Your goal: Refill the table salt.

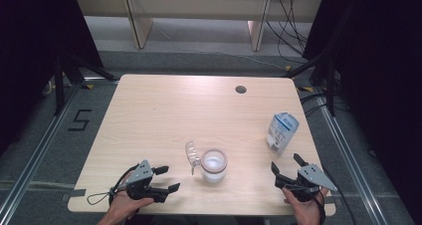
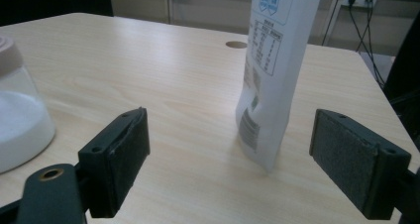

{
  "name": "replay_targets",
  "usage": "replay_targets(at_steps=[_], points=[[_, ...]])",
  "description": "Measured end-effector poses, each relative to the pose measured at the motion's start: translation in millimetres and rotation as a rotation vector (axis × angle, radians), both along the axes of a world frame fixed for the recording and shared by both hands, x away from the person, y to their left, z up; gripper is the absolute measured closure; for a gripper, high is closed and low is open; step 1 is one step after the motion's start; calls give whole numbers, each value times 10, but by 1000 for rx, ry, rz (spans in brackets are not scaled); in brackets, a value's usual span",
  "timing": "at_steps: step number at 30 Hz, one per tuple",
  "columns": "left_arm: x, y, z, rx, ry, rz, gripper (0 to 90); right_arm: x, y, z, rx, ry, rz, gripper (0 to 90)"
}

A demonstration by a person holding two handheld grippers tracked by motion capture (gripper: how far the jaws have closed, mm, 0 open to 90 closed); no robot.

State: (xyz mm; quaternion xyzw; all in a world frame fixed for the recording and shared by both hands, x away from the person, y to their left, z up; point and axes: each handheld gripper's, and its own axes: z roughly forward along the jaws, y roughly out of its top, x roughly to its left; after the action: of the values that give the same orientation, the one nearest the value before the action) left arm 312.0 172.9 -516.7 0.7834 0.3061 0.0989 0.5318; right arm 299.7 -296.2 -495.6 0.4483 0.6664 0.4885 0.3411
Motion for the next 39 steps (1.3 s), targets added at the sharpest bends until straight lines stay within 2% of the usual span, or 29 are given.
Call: replay_targets(at_steps=[1, 3, 4, 5, 6, 7, 8, 10, 11, 12, 13, 14, 16, 18, 19, 20, 22, 23, 24, 25, 27, 28, 31, 32, 33, 34, 35, 38, 39], points=[[-5, 4, 9, 13, -2, 3, 233, -34, 2, 4, -9, 14, -14, 166], [-4, 2, 14, 13, -7, -2, 234, -65, -3, -6, -4, 10, -11, 166], [-2, 1, 17, 13, -10, -4, 234, -75, -12, -10, -19, 0, -8, 166], [2, -1, 16, 3, -10, -10, 234, -116, 10, -13, 12, 30, -30, 167], [-1, 0, 21, 1, -8, -8, 233, -122, -6, -11, -2, 29, -14, 167], [-2, 5, 27, 1, -8, -7, 234, -117, -14, -21, -3, 9, 2, 167], [-5, 10, 37, 5, -13, -1, 234, -143, -8, -17, -13, 24, -10, 167], [-9, 14, 50, -11, -14, 6, 234, -152, 5, -33, -15, 14, -2, 167], [-12, 16, 63, -18, -15, 2, 234, -167, 10, -27, -24, 37, -2, 167], [-13, 17, 81, -19, -21, 2, 234, -158, 23, -43, -20, 15, 8, 168], [-27, 16, 104, -15, -19, 14, 235, -177, 38, -39, -29, 27, 3, 168], [-25, 10, 117, -28, -30, 7, 236, -181, 52, -44, -35, 26, 8, 168], [-46, -4, 153, -42, -24, 18, 245, -192, 84, -51, -32, 39, 17, 168], [-42, 1, 191, -37, -42, 8, 252, -193, 100, -65, -42, 43, 21, 169], [-53, -8, 203, -43, -34, 22, 256, -190, 107, -74, -39, 42, 27, 169], [-39, -6, 224, -40, -52, 6, 257, -188, 114, -84, -33, 43, 32, 170], [-45, -18, 256, -36, -53, 20, 269, -194, 119, -91, -41, 55, 33, 171], [-30, -24, 267, -43, -63, 4, 268, -196, 127, -98, -38, 54, 30, 173], [-44, -38, 289, -43, -50, 24, 269, -188, 131, -107, -33, 48, 40, 174], [-36, -39, 301, -38, -59, 18, 269, -194, 130, -105, -42, 54, 40, 173], [-35, -58, 318, -58, -53, 25, 268, -192, 126, -110, -56, 50, 38, 174], [-33, -55, 339, -43, -58, 25, 268, -190, 122, -114, -60, 50, 32, 174], [-23, -79, 375, -52, -48, 32, 268, -197, 115, -125, -47, 61, 29, 177], [-18, -93, 390, -62, -47, 23, 268, -198, 112, -127, -51, 59, 27, 178], [-19, -102, 421, -50, -55, 24, 270, -197, 112, -134, -48, 61, 32, 179], [-10, -119, 438, -62, -64, 12, 274, -201, 113, -138, -55, 60, 29, 180], [-12, -133, 467, -49, -67, 10, 286, -206, 116, -142, -53, 68, 29, 180], [-5, -192, 520, -63, -77, 1, 329, -224, 115, -153, -70, 74, 31, 182], [-4, -204, 543, -54, -81, -7, 352, -227, 115, -154, -70, 73, 32, 184]])
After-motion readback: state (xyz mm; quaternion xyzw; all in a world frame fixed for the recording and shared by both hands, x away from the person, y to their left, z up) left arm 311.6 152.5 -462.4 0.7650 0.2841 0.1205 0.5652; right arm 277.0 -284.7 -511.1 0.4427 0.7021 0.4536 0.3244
